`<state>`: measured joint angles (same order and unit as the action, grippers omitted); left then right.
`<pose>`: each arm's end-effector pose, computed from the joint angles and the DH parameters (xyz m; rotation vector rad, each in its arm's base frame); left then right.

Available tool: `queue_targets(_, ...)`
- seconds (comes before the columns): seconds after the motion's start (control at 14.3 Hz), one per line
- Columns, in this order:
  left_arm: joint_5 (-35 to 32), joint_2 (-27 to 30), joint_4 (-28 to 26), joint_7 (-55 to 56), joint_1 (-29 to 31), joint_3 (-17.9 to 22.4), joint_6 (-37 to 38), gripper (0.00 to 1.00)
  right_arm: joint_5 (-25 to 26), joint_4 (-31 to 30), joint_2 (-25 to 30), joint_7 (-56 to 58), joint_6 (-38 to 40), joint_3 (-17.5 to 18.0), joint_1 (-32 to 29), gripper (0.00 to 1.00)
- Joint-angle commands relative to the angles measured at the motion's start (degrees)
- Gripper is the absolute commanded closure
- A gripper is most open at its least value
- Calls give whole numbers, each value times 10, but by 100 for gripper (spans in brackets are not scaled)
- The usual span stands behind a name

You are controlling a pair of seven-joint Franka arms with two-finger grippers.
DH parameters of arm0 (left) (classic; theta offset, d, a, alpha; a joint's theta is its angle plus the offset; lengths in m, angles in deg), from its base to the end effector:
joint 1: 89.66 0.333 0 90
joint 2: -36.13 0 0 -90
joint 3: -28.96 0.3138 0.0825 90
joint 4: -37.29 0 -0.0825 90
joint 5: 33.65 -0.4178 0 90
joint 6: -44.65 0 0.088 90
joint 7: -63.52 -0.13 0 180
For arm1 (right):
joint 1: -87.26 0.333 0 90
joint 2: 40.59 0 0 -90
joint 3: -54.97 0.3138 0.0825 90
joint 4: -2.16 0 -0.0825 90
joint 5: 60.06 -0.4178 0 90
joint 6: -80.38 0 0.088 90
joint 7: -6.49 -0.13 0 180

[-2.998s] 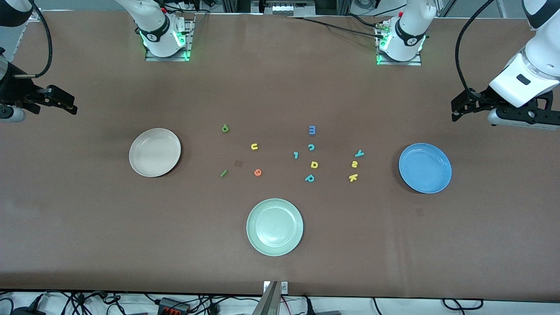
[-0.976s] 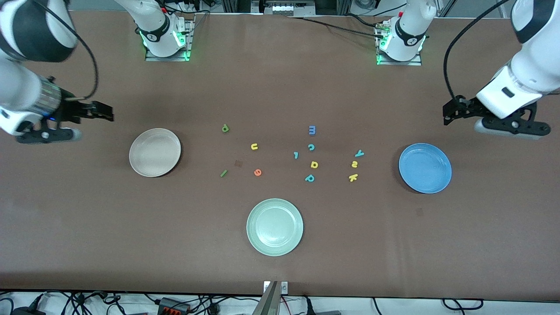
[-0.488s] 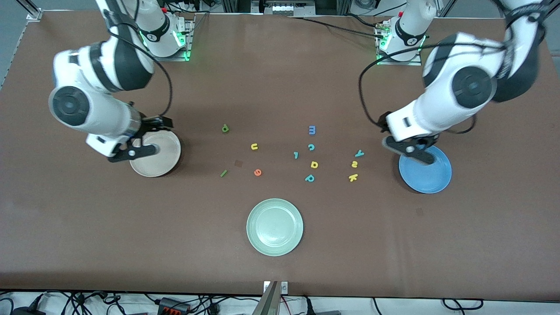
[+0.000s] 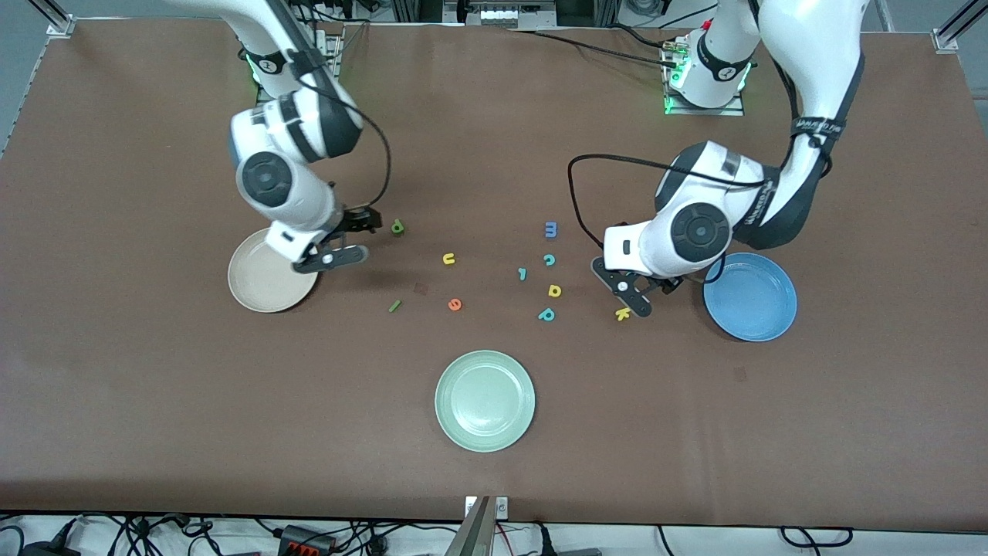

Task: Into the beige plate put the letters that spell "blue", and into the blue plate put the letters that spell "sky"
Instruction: 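Grasp green p with the right gripper while the left gripper grasps yellow k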

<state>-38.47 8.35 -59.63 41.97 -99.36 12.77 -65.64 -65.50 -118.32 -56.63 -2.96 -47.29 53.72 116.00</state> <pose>0.6056 -0.2722 0.2651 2.7977 -1.2672 -0.3595 0.5128 0.2719 0.2236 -3.0939 -0.3909 0.2603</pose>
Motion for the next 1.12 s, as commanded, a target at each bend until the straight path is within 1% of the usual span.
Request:
queue_targets(0.0,-37,-5,-30,-60,-2,-2,-76,0,-6,-35,-24,-25,-69,-5,49,0)
queue_targets(0.14,-39,-42,-30,-114,1,-1,-151,0,-5,-34,-47,-25,-85,-5,56,0)
queue_targets(0.21,-39,-54,-29,-139,6,0,-178,0,-5,-34,-57,-23,-86,-5,60,2)
queue_targets(0.35,-39,-69,-27,-169,11,1,-199,1,-5,-34,-73,-21,-90,-6,67,14)
queue_targets(0.42,-39,-74,-27,-172,11,1,-202,8,-5,-34,-76,-21,-90,-6,72,21)
queue_targets(0.49,-40,-80,-27,-176,11,2,-203,14,-5,-31,-82,-20,-90,-6,76,24)
queue_targets(0.56,-45,-84,-24,-191,11,5,-213,16,-5,-30,-86,-20,-90,-6,78,28)
queue_targets(0.7,-78,-103,-23,-232,19,6,-249,23,-5,-30,-88,-20,-90,-6,80,39)
queue_targets(0.77,-82,-112,-24,-242,26,6,-267,27,-5,-30,-88,-20,-89,-6,79,40)
queue_targets(1.05,-84,-116,-24,-249,22,6,-270,28,-5,-24,-91,-19,-89,-6,77,40)
